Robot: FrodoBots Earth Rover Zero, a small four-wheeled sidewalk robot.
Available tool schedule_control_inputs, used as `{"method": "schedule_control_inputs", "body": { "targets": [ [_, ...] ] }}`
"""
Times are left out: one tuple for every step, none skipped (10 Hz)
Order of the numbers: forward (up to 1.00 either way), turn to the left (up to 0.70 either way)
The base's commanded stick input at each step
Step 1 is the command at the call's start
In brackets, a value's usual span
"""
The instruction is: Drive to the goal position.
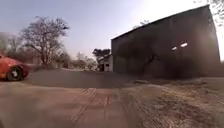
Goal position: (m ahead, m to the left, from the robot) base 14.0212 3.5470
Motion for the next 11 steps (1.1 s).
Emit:
{"method": "schedule_control_inputs", "body": {
  "targets": [
    [0.7, 0.0],
    [0.7, 0.0],
    [0.7, 0.0],
    [0.7, 0.0],
    [0.7, 0.0],
    [0.7, 0.0],
    [0.7, 0.0],
    [0.7, 0.0],
    [0.7, 0.0],
    [0.7, 0.0],
    [0.7, 0.0]
  ]
}}
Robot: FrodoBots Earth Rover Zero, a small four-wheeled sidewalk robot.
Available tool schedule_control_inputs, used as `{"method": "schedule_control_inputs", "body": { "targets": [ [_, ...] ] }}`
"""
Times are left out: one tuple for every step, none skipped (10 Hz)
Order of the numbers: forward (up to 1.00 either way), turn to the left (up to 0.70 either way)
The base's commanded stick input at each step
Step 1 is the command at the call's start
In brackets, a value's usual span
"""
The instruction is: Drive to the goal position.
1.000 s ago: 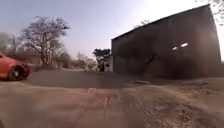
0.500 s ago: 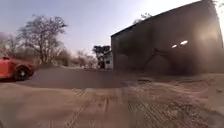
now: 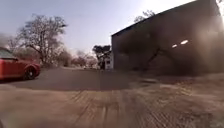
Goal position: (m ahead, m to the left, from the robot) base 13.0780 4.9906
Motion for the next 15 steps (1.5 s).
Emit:
{"method": "schedule_control_inputs", "body": {
  "targets": [
    [0.7, 0.0],
    [0.7, 0.0],
    [0.7, 0.0],
    [0.7, 0.0],
    [0.7, 0.0],
    [0.7, 0.0],
    [0.7, 0.0],
    [0.7, 0.0],
    [0.7, 0.0],
    [0.7, 0.0],
    [0.7, 0.0],
    [0.7, 0.0],
    [0.7, 0.0],
    [0.7, 0.0],
    [0.7, 0.0]
  ]
}}
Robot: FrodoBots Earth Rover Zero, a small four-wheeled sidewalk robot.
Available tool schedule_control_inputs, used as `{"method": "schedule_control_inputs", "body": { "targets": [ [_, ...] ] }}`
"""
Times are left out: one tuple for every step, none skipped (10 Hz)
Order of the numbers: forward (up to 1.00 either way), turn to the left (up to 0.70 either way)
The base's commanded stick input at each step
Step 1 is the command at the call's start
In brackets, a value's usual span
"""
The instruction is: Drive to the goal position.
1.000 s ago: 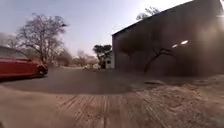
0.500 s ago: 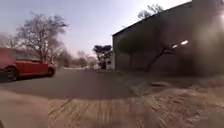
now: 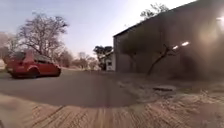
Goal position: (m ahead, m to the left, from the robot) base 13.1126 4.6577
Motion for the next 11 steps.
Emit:
{"method": "schedule_control_inputs", "body": {
  "targets": [
    [0.7, 0.0],
    [0.7, 0.0],
    [0.7, 0.0],
    [0.7, 0.0],
    [0.7, 0.0],
    [0.7, 0.0],
    [0.7, 0.0],
    [0.7, 0.0],
    [0.7, 0.0],
    [0.7, 0.0],
    [0.7, 0.0]
  ]
}}
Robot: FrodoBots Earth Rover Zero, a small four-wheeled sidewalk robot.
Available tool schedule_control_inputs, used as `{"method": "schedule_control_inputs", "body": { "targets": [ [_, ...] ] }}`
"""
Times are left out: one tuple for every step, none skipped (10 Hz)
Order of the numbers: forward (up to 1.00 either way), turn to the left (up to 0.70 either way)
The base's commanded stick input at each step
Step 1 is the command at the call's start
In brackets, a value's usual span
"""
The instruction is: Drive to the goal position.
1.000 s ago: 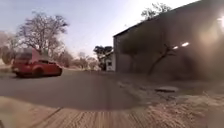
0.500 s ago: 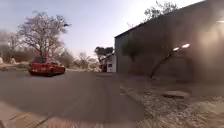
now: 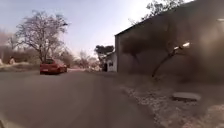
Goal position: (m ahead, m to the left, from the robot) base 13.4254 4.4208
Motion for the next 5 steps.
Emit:
{"method": "schedule_control_inputs", "body": {
  "targets": [
    [0.7, 0.0],
    [0.7, 0.0],
    [0.7, 0.0],
    [0.7, 0.0],
    [0.7, 0.0]
  ]
}}
